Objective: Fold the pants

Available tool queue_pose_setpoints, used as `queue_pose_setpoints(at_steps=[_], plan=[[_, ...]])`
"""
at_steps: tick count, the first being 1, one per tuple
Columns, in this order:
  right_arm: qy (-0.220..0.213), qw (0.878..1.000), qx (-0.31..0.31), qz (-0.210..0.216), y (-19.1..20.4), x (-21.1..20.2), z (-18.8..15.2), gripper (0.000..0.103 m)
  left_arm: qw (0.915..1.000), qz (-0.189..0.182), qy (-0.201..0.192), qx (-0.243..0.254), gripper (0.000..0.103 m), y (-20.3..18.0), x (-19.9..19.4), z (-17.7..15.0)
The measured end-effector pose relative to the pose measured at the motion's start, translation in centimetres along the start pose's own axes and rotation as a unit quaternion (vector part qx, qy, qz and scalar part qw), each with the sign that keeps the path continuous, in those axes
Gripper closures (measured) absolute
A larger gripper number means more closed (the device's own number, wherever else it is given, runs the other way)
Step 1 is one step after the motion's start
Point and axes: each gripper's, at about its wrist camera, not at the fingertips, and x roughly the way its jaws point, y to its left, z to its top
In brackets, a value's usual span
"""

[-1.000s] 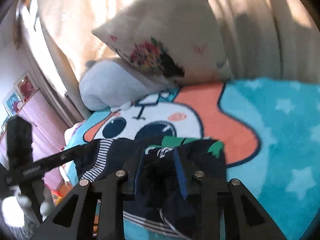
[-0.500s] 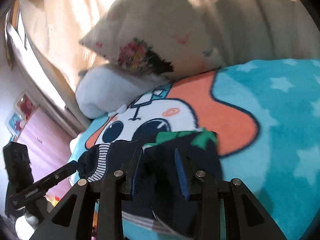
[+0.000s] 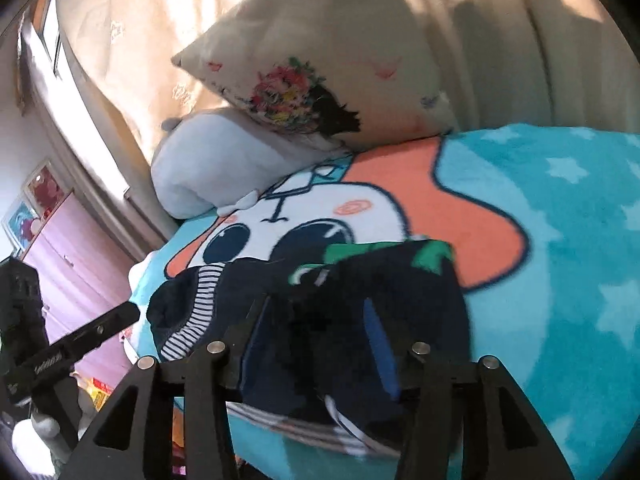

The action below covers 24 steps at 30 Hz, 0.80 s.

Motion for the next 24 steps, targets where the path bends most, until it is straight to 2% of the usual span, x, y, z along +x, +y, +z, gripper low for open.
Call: queue_pose_setpoints(at_steps=[3,7,12,20,24], plan=[[0.056,0.998,0.016,-0.005,-0.6,4.2,-0.4,0.047,0.9999,0.012,0.0,-0.003,0.037,0.5,-0.4,-0.2],[0.021,1.0,0.016,0.002,0.1,2.6,-0.6,0.043,0.9989,0.047,-0.006,-0.008,0.035,1.5,-0.7,-0.5],[-0.016,1.0,0.011,-0.005,0.8,-0.1,-1.1,0.038,0.9933,0.114,-0.019,0.003,0.035,1.9,-0.5,-0.8],[-0.003,0.999,-0.035,0.004,3.6,0.3,-0.8,0.036,0.9824,0.182,-0.019,-0.036,0.035,4.6,-0.9,-0.5],[0.018,0.998,-0.062,0.009,5.3,1.3,-0.8,0.035,0.9791,0.198,-0.012,-0.043,0.035,5.7,-1.0,-0.6]])
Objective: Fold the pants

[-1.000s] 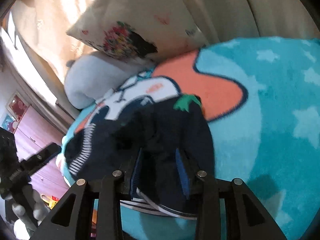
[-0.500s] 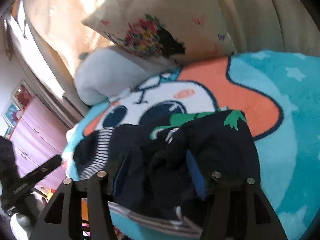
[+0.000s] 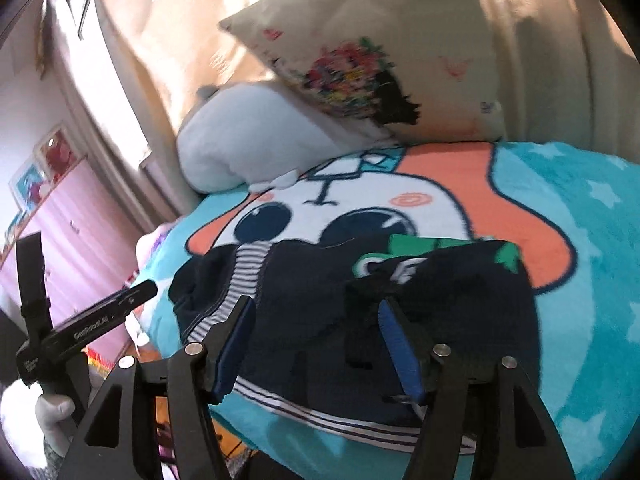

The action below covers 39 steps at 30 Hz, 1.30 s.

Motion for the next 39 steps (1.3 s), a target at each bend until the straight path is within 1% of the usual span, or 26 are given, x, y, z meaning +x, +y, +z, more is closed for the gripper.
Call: queue_pose_setpoints(at_steps=[5,12,16,21,23,25,28,30,36,39], plan=[[0.014,1.0,-0.028,0.004,2.2,0.9,0.0,0.034,0.9999,0.011,-0.002,0.005,0.035,0.5,0.0,-0.1],[0.035,0.999,-0.038,0.005,3.8,2.5,0.3,0.033,0.9998,0.022,0.004,0.003,0.035,1.6,0.5,-0.2],[0.042,0.998,-0.042,0.004,4.6,3.0,0.5,0.033,0.9997,0.016,0.017,-0.007,0.035,2.4,1.2,-0.3],[0.052,0.997,-0.049,0.005,5.5,3.6,0.7,0.031,0.9989,-0.013,0.037,-0.026,0.035,3.5,2.1,-0.5],[0.065,0.997,-0.046,0.012,5.8,4.4,1.1,0.031,0.9977,-0.028,0.046,-0.042,0.035,4.2,2.5,-0.7],[0.08,0.995,-0.045,0.024,6.3,5.3,1.8,0.03,0.9963,-0.035,0.051,-0.06,0.035,5.1,2.8,-0.9],[0.118,0.991,-0.05,0.04,7.5,7.8,3.0,0.029,0.9939,-0.034,0.056,-0.089,0.035,6.7,3.3,-1.3],[0.14,0.988,-0.057,0.044,8.4,9.6,3.6,0.029,0.9931,-0.035,0.056,-0.098,0.035,7.3,3.4,-1.5],[0.193,0.975,-0.102,0.029,12.3,14.6,4.6,0.029,0.9902,-0.043,0.043,-0.126,0.035,9.2,3.2,-1.8],[0.229,0.965,-0.13,0.019,14.4,17.2,4.7,0.029,0.9891,-0.044,0.039,-0.135,0.035,10.2,3.3,-1.9]])
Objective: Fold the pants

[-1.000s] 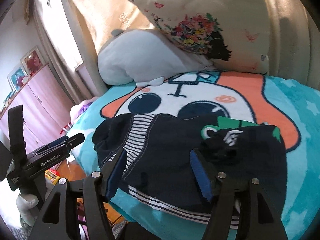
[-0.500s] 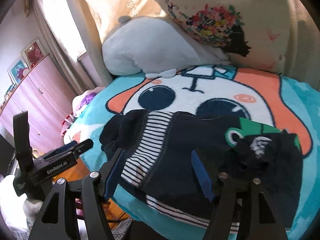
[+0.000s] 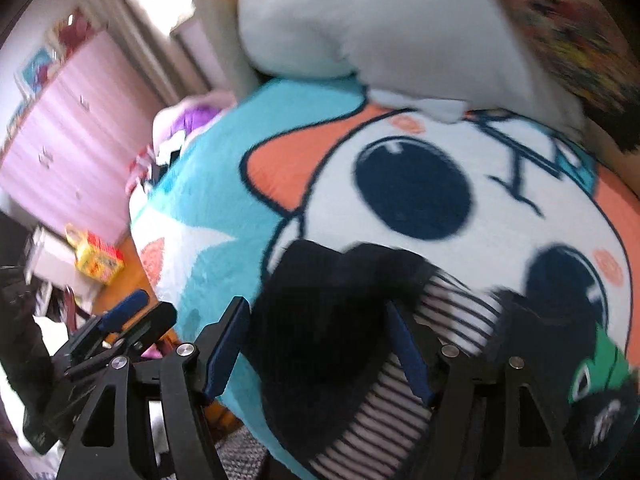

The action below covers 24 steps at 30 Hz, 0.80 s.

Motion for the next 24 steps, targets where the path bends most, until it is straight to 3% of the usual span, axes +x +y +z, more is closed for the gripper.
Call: queue_pose_setpoints(at_steps=[9,11,13,14,16,24], plan=[[0.071,0.986,-0.075,-0.128,3.3,5.0,2.2,0.017,0.9997,-0.018,0.0,-0.016,0.035,1.7,0.0,-0.4],[0.071,0.983,-0.093,-0.139,3.7,5.0,2.0,0.022,0.9995,-0.032,-0.002,-0.006,0.035,1.3,-0.2,-0.6],[0.06,0.982,-0.1,-0.147,3.5,4.2,1.9,0.044,0.9988,-0.048,-0.004,0.004,0.035,0.8,-0.4,-0.9],[0.055,0.983,-0.099,-0.144,3.3,3.8,1.8,0.049,0.9983,-0.057,-0.002,0.012,0.035,0.3,-0.4,-1.0],[0.042,0.986,-0.091,-0.132,2.4,2.6,1.7,0.069,0.9969,-0.075,0.004,0.026,0.035,-0.8,-0.4,-1.2],[-0.006,0.997,-0.042,-0.069,-0.6,-1.1,0.5,0.073,0.9879,-0.112,0.004,0.108,0.035,-6.5,0.5,-2.7]])
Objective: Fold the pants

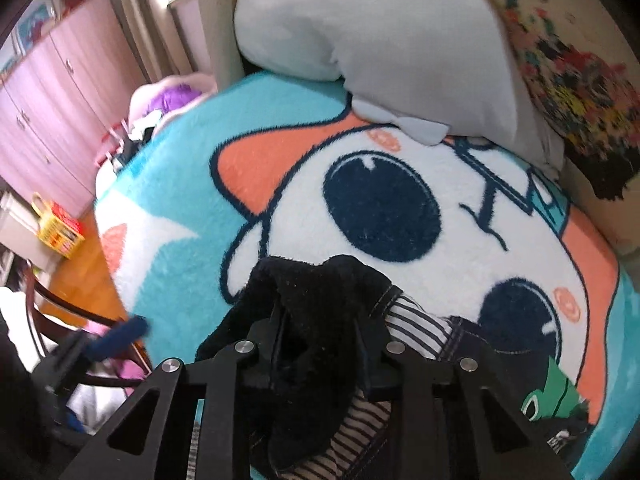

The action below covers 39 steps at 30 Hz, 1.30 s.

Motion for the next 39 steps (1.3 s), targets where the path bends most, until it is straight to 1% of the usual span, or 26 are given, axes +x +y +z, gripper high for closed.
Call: queue_pose_setpoints(at_steps=[3,5,6,7,8,9,13,18,22,25,29,32,35,36,37,38,39], plan=[[-0.016,1.0,0.012,0.017,-0.5,-1.0,-0.3,0.074,0.9996,-0.008,0.002,0.027,0.035,-1.5,0.9,0.1],[-0.027,0.999,0.019,0.026,-0.8,-1.8,-0.6,0.074,0.9992,-0.007,0.012,0.037,0.035,-2.2,1.8,0.1],[-0.033,0.999,0.023,0.033,-0.9,-2.1,-0.7,0.074,0.9989,-0.015,0.019,0.041,0.038,-2.5,2.2,0.1],[-0.036,0.998,0.025,0.036,-0.9,-2.3,-0.8,0.074,0.9984,-0.024,0.025,0.044,0.061,-2.7,2.6,0.2],[-0.04,0.998,0.028,0.041,-1.1,-2.6,-1.0,0.074,0.9976,-0.033,0.038,0.048,0.092,-3.1,3.1,0.3],[-0.043,0.998,0.03,0.044,-1.1,-2.8,-1.1,0.074,0.9968,-0.039,0.049,0.049,0.091,-3.4,3.4,0.4],[-0.061,0.996,0.042,0.058,-2.1,-4.2,-2.0,0.075,0.9969,-0.042,0.035,0.058,0.091,-4.7,2.5,0.7],[-0.093,0.99,0.069,0.081,-4.3,-7.0,-3.4,0.075,0.9962,-0.063,0.021,0.057,0.091,-6.6,0.9,1.2],[-0.114,0.985,0.089,0.088,-6.5,-8.7,-4.6,0.075,0.9934,-0.086,0.024,0.072,0.091,-9.3,0.9,1.3],[-0.132,0.98,0.114,0.095,-8.9,-9.9,-6.0,0.075,0.9899,-0.102,0.03,0.093,0.091,-12.1,1.2,1.1],[-0.153,0.97,0.158,0.102,-12.7,-11.2,-8.6,0.074,0.9833,-0.121,0.042,0.129,0.091,-16.3,2.1,1.0],[-0.159,0.963,0.192,0.1,-15.5,-11.3,-10.6,0.074,0.9782,-0.135,0.052,0.149,0.091,-19.4,3.0,0.6],[-0.163,0.956,0.227,0.094,-18.0,-11.2,-12.6,0.074,0.973,-0.146,0.07,0.165,0.09,-21.8,4.2,-0.2],[-0.165,0.953,0.235,0.093,-18.6,-11.0,-13.2,0.073,0.9717,-0.148,0.076,0.168,0.09,-22.2,4.5,-0.5],[-0.167,0.951,0.245,0.09,-19.3,-11.0,-14.0,0.069,0.9701,-0.15,0.084,0.171,0.09,-22.5,4.6,-0.9],[-0.171,0.948,0.256,0.081,-20.0,-10.9,-14.8,0.068,0.9687,-0.154,0.09,0.173,0.09,-22.6,4.6,-1.2],[-0.173,0.945,0.268,0.07,-20.7,-10.9,-15.6,0.063,0.9664,-0.162,0.099,0.173,0.089,-22.7,4.3,-1.4]])
